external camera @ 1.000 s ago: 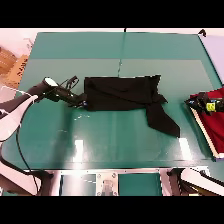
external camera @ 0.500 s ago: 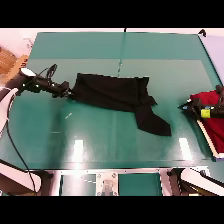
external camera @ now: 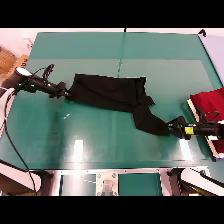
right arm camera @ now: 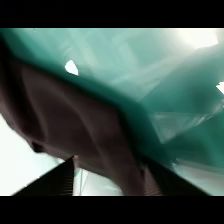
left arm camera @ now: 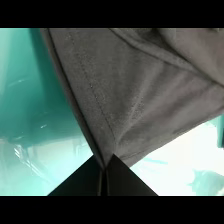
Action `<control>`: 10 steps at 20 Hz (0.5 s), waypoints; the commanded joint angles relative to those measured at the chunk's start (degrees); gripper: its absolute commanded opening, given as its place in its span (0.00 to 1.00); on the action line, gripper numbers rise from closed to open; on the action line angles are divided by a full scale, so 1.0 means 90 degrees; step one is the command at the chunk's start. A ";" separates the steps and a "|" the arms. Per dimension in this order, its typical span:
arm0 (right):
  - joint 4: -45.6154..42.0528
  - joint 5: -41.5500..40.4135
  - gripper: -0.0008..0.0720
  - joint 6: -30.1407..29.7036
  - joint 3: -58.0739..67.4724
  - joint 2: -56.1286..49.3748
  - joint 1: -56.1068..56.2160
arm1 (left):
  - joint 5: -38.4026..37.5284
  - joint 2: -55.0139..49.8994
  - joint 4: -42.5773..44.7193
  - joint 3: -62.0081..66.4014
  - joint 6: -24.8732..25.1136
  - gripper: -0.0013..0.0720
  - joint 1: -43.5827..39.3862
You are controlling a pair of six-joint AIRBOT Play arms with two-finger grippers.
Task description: Fold the shirts.
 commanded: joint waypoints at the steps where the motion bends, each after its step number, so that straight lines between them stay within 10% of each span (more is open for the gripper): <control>1: 0.0124 -0.0015 0.45 -0.0005 -0.0257 -0.0007 0.0656 | -0.0153 0.0002 0.0005 0.0007 0.0027 0.05 0.0010; 4: 0.1090 0.0325 0.03 -0.0282 -0.0053 -0.0005 0.1537 | -0.0367 0.0109 0.0002 0.0019 0.0131 0.05 0.0010; 10: 0.3844 0.1894 0.03 -0.0486 0.2858 0.0491 0.1894 | -0.0525 0.1919 -0.0313 0.0755 0.0124 0.05 0.0010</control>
